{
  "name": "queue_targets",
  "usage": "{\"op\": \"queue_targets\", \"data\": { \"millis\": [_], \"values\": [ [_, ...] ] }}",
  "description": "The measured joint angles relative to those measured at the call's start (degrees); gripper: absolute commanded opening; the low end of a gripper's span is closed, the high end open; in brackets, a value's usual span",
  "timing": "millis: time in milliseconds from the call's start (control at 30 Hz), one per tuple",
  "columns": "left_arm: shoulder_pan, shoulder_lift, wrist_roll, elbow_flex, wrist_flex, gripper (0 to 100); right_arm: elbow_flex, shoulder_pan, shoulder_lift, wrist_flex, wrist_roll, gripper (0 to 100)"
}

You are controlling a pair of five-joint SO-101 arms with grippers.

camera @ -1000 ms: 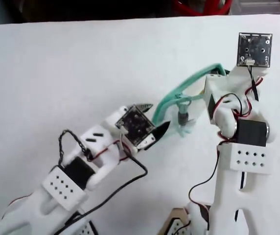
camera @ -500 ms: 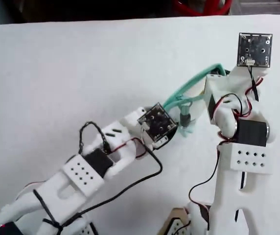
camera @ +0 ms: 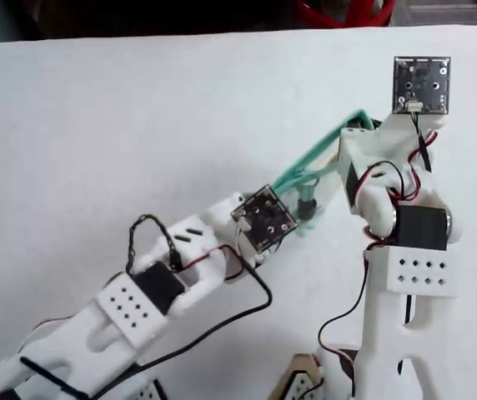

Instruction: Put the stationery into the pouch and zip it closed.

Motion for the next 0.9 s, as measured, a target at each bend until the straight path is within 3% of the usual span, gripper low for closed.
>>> {"op": "queue_targets", "data": {
  "millis": [200,267,467,667,900],
  "values": [
    [-0.09,-2.11,0.09,1.41,0.26,2,0.00,0.00,-0.18,0.18,0.00,30.2],
    [-0.09,-2.02,0.09,1.41,0.26,2,-0.26,0.00,-1.49,0.97,0.00,35.1],
    [-1.58,0.62,0.35,1.32,-1.49,2,-5.45,0.35,-6.24,7.03,0.00,29.1],
    [-4.84,2.64,5.80,1.32,-3.87,2,-14.51,-1.76,-8.00,13.54,0.44,24.8],
    [-6.33,2.81,5.98,1.32,-4.13,2,-26.46,-9.85,-8.26,18.99,5.63,24.8]
  ]
}}
